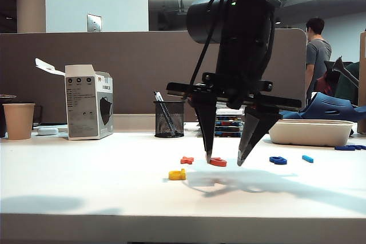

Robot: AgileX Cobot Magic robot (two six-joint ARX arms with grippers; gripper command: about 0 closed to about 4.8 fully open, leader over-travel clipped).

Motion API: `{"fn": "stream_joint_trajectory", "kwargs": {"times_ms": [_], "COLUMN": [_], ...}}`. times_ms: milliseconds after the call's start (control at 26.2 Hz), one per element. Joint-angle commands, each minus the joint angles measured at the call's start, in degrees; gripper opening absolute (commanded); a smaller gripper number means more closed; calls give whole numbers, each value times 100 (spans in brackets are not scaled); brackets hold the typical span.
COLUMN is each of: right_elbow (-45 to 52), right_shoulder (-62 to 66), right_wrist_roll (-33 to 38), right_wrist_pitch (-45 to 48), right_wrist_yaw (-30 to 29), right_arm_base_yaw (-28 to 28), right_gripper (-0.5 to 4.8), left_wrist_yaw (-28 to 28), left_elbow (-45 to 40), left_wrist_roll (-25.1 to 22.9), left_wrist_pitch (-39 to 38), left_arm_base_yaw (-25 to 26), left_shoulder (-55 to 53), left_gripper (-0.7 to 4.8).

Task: Select the appropriate letters from the row of letter magnets placed on the table to arrange into the word "dog".

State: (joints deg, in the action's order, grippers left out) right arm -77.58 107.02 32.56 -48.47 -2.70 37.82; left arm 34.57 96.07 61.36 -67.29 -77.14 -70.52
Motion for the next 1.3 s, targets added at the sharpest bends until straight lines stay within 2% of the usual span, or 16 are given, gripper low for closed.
{"fn": "stream_joint_trajectory", "kwargs": {"times_ms": [38,152,267,457,610,648,686,953,991,1029,1144,1182,1258,1296], "right_elbow": [-15,-15,-15,-15,-15,-15,-15,-11,-11,-9,-9,-9,-13,-15], "right_shoulder": [-39,-39,-26,-20,-20,-20,-20,9,22,59,101,101,98,92], "right_wrist_roll": [-26,-109,-131,-131,-133,-131,-131,-133,-142,-164,-284,-304,-299,-297], "right_wrist_pitch": [44,57,61,72,74,77,85,168,170,162,199,223,216,166], "right_wrist_yaw": [39,136,151,133,42,15,15,22,22,20,22,17,2,-22], "right_arm_base_yaw": [-4,-7,-7,-4,-4,-4,-4,-2,-2,-4,-4,-4,-7,-4], "right_gripper": [198,196,113,113,123,169,183,178,171,141,140,149,223,239], "left_wrist_yaw": [28,28,31,31,31,28,28,28,28,31,28,31,28,28], "left_elbow": [15,15,15,15,15,13,13,15,15,15,15,15,15,15], "left_wrist_roll": [-2,-2,-2,-2,-2,-2,-2,-2,-2,-2,-2,-2,-2,-2], "left_wrist_pitch": [9,9,9,9,9,9,9,9,9,9,11,7,7,9], "left_arm_base_yaw": [9,9,9,9,9,9,9,9,9,9,9,9,9,9], "left_shoulder": [11,11,11,11,11,11,11,11,11,11,11,11,11,11], "left_gripper": [-5,-5,-5,-5,-5,-5,-5,-5,-5,-5,-5,-5,-5,-5]}}
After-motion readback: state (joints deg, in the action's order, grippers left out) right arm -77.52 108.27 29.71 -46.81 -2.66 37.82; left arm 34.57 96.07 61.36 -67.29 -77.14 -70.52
